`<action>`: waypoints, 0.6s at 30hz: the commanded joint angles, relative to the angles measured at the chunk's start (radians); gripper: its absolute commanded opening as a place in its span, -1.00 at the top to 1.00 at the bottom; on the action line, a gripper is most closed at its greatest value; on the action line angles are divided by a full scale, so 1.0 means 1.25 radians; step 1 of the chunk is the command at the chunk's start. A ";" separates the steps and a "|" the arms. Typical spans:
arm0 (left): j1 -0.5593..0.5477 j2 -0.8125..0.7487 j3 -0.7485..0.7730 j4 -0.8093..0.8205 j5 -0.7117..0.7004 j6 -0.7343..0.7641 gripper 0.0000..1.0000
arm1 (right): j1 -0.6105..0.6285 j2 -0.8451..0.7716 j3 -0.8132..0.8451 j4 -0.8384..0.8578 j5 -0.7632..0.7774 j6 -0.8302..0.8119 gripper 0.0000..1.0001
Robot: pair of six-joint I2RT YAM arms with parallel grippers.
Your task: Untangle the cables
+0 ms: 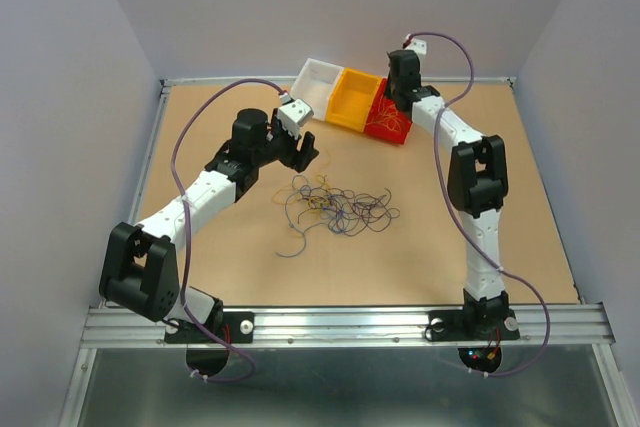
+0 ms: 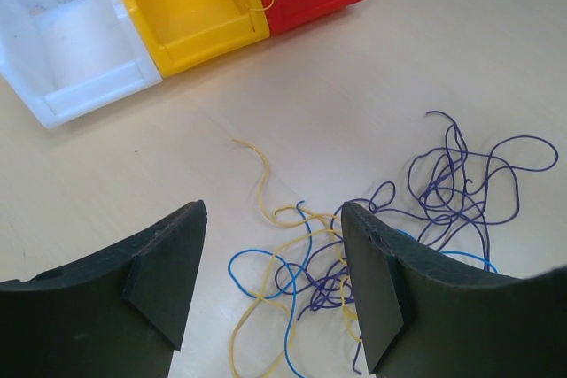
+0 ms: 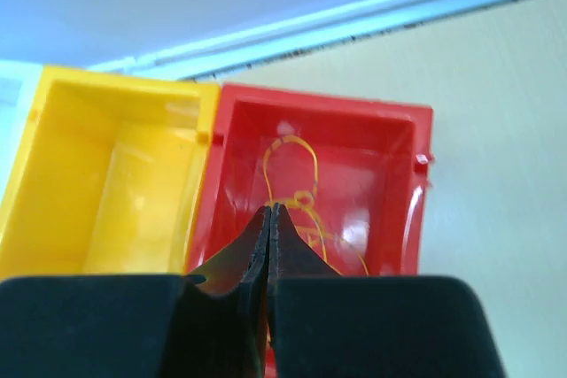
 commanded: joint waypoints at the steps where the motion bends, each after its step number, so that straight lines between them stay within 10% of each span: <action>1: -0.006 -0.019 0.018 0.021 0.002 0.007 -0.48 | -0.031 0.091 0.091 -0.018 -0.034 0.026 0.99; 18: -0.012 -0.004 0.028 0.007 -0.008 0.013 -0.48 | -0.033 0.110 0.117 -0.040 -0.049 0.050 0.89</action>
